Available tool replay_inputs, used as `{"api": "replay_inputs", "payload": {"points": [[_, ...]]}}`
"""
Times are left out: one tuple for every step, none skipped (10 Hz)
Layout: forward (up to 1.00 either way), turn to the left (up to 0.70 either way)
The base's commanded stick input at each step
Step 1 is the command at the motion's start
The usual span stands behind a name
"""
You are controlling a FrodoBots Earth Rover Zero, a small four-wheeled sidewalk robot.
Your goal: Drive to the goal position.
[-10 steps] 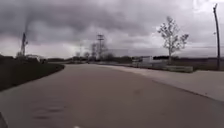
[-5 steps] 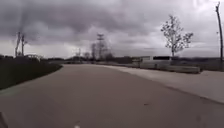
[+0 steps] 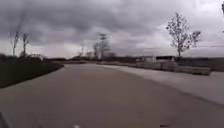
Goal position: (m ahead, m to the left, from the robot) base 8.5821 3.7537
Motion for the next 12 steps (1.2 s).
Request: {"api": "replay_inputs", "payload": {"points": [[1.0,0.0],[1.0,0.0],[1.0,0.0],[1.0,0.0],[1.0,0.0],[1.0,0.0],[1.0,0.0],[1.0,0.0],[1.0,0.0],[1.0,0.0],[1.0,0.0],[1.0,0.0]]}}
